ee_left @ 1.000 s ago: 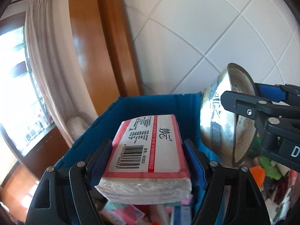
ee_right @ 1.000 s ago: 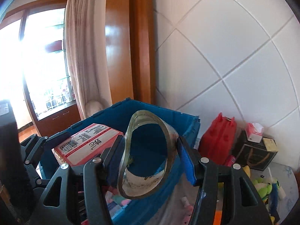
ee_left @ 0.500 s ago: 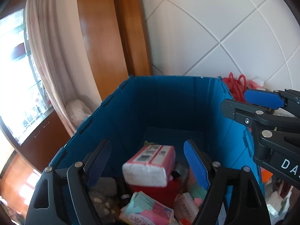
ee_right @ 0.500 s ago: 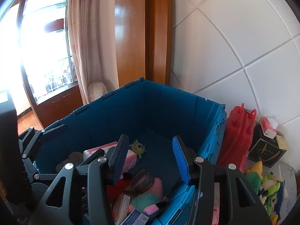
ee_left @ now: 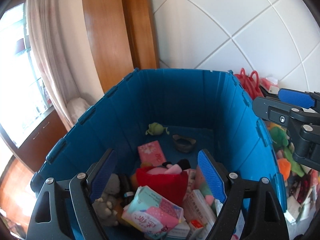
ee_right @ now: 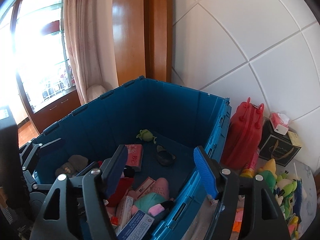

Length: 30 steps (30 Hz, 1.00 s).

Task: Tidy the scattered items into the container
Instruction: 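Open both tools to drop the tissue pack and visor into the crate, then move both tools back toward the remaining items on the table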

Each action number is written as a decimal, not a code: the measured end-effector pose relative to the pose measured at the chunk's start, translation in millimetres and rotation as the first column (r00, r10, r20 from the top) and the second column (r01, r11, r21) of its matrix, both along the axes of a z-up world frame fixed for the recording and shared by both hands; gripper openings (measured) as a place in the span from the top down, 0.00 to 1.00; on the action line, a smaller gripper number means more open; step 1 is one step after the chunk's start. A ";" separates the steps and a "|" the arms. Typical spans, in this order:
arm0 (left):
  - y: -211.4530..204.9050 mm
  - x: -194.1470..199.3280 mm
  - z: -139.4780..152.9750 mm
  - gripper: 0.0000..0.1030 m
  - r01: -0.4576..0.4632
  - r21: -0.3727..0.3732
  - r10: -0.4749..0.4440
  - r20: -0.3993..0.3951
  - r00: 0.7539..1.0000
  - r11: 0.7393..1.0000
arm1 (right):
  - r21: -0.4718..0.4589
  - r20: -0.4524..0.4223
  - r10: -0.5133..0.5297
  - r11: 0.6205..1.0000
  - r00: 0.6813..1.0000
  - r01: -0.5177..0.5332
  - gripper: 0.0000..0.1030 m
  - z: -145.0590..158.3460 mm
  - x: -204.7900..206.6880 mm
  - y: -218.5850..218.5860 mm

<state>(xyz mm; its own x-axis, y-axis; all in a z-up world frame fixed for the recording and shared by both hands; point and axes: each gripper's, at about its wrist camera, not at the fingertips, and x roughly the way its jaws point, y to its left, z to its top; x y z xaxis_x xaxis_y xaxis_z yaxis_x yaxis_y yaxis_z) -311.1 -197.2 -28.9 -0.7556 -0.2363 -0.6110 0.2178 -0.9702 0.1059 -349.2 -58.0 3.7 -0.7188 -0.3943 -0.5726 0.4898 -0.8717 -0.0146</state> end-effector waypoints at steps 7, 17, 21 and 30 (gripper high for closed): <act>4.9 10.5 -4.4 0.17 0.005 0.016 -0.005 0.004 1.000 1.000 | 0.000 0.000 -0.020 1.000 1.000 0.020 0.06 -4.1 12.9 12.8; 4.8 16.5 -10.9 0.17 -0.014 0.032 0.013 0.034 0.999 0.999 | 0.035 0.012 -0.028 0.999 1.000 0.028 0.00 -15.2 22.7 19.3; 11.9 19.1 -7.0 0.17 -0.003 0.035 0.003 0.025 1.000 0.999 | 0.031 0.018 -0.034 0.999 0.999 0.033 0.00 -17.8 26.5 26.6; 56.2 22.1 9.6 0.17 0.070 0.014 -0.069 -0.022 0.997 0.997 | 0.011 0.004 -0.105 0.994 0.994 0.105 0.00 -15.1 35.1 68.2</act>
<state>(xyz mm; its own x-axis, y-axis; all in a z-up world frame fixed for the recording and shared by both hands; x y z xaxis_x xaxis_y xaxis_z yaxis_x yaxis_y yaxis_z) -289.0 -140.9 -19.3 -0.7828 -0.1739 -0.5975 0.1519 -0.9845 0.0875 -314.2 10.1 -11.3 -0.7535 -0.3107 -0.5794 0.3958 -0.9181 -0.0224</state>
